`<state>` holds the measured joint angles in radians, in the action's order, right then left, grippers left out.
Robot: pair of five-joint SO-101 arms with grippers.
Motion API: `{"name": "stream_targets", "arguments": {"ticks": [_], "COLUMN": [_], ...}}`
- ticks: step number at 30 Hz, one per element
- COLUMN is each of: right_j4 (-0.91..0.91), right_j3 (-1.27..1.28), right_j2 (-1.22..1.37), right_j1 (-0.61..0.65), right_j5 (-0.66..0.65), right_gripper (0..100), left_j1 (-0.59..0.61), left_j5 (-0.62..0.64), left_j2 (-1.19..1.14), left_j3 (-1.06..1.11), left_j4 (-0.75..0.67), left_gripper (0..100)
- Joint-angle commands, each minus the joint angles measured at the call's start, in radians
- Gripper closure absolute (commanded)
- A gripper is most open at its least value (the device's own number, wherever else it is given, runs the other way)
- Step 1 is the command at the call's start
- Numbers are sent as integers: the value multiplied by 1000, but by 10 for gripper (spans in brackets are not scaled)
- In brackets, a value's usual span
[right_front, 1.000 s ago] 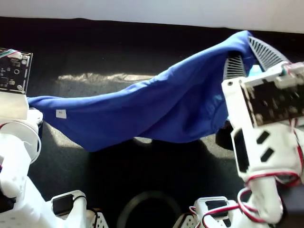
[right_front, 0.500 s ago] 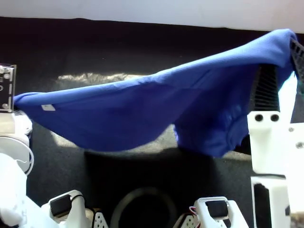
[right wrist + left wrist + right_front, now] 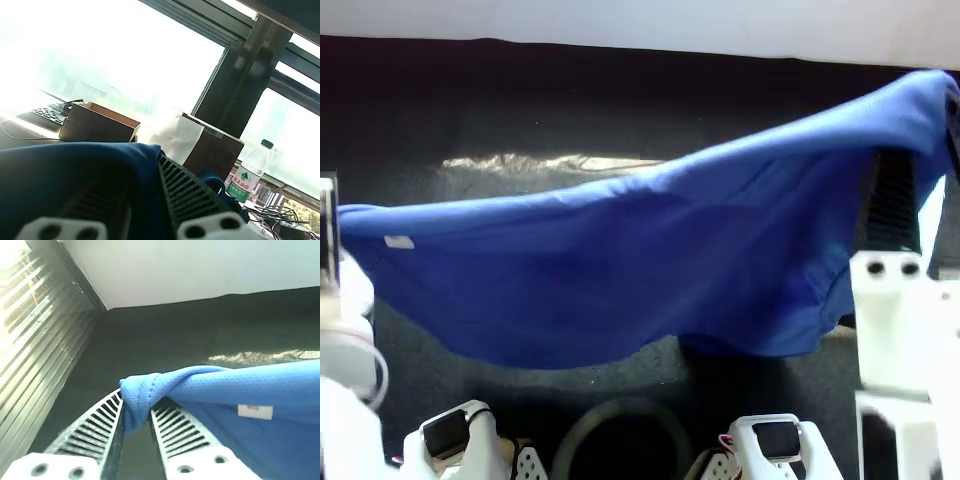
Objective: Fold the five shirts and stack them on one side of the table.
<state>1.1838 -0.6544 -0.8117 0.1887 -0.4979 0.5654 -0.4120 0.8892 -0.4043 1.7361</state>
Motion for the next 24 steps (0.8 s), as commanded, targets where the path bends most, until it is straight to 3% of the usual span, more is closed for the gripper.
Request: {"name": "stream_targets", "arguments": {"ticks": [1,15,19,24], "right_j4": [1,36,-18,-85], "right_j3": [-30,-5,79,216], "right_j2": [-48,-117,-5,205], "right_j1": [-7,-5,73,140], "right_j5": [-12,-3,-5,-3], "right_gripper": [992,992,992,992], "left_j1": [8,12,12,12], "left_j5": [8,8,6,5], "left_j2": [59,127,125,124], "left_j3": [-13,-4,143,467], "left_j4": [0,3,-15,-209], "left_gripper": [990,990,990,990]}}
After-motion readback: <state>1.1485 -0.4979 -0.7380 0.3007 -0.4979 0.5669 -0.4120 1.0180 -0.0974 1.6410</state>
